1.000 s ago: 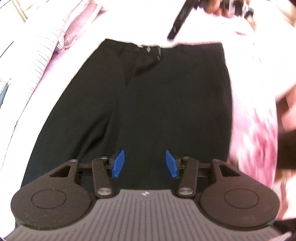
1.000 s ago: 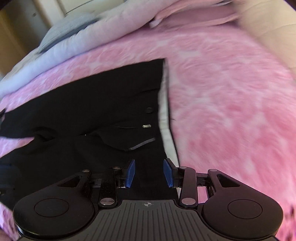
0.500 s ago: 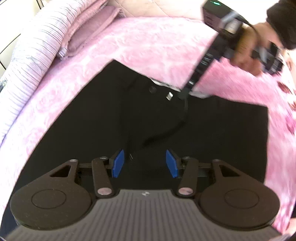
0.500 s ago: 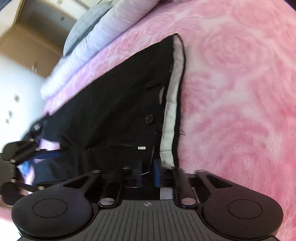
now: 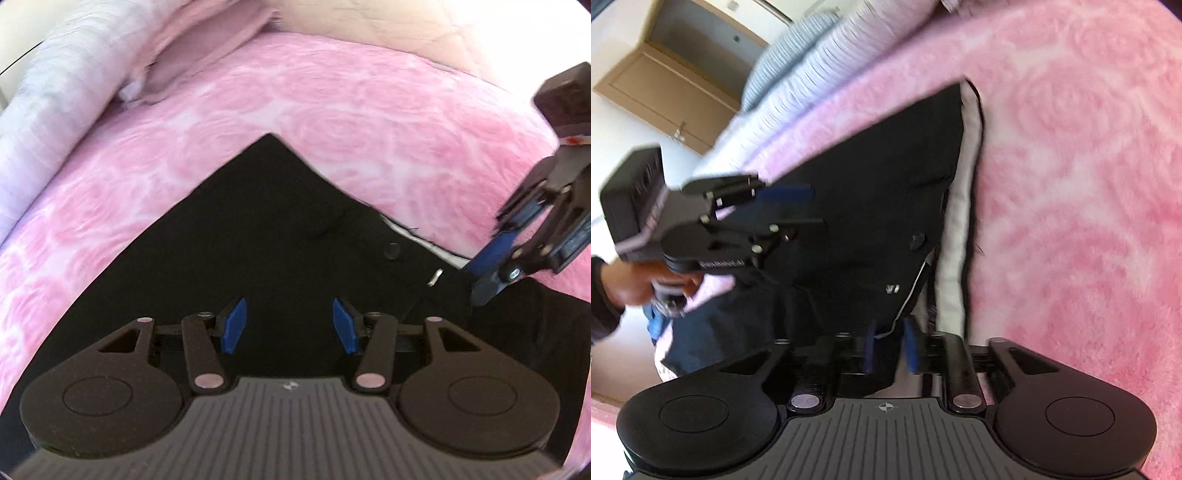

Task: Fold clothes
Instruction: 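Grasp the trouser waistband edge with the right gripper and pull it straight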

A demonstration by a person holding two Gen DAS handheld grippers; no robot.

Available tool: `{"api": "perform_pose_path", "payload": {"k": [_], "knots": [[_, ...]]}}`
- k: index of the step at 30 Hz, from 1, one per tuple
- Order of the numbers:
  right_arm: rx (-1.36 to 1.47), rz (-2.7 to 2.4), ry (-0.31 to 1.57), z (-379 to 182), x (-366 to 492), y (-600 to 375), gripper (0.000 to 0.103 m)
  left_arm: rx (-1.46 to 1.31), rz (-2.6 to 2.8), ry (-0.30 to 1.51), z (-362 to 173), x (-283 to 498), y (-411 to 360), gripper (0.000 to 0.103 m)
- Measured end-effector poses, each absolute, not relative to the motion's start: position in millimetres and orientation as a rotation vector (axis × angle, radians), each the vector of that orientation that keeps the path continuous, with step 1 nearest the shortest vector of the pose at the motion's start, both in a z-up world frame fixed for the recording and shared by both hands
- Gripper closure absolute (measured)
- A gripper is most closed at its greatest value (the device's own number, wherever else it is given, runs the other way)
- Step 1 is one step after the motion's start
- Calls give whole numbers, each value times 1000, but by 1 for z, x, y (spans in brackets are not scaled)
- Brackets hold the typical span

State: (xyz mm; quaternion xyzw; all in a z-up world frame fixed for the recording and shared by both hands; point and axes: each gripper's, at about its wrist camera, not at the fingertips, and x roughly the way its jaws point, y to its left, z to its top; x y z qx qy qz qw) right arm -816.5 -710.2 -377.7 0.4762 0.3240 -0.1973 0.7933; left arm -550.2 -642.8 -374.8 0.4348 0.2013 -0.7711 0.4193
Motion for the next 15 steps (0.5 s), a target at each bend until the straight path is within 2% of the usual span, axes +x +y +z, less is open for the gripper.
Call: {"api": "perform_pose_path", "payload": {"k": [4,5,7,8,15], "knots": [[1136,-392,633,-393,-826,-714,71,1142,-2018,487,-381,-561,-641,56],[1161,-380,618,-395,-828,-715,77,1167,-2020,469,-384,-564,-641,56],[1151,-386,602,-386,-835,-711,98,1210,-2018,445,-387,-570,-642,57],[1140,-392,595,-381,-839,-709,102,1228,-2012,444,-390,-572,-644,57],[690,-219,648,-294,-816,-639,102,1268,-2001,439,-391,-572,-649,59]]}}
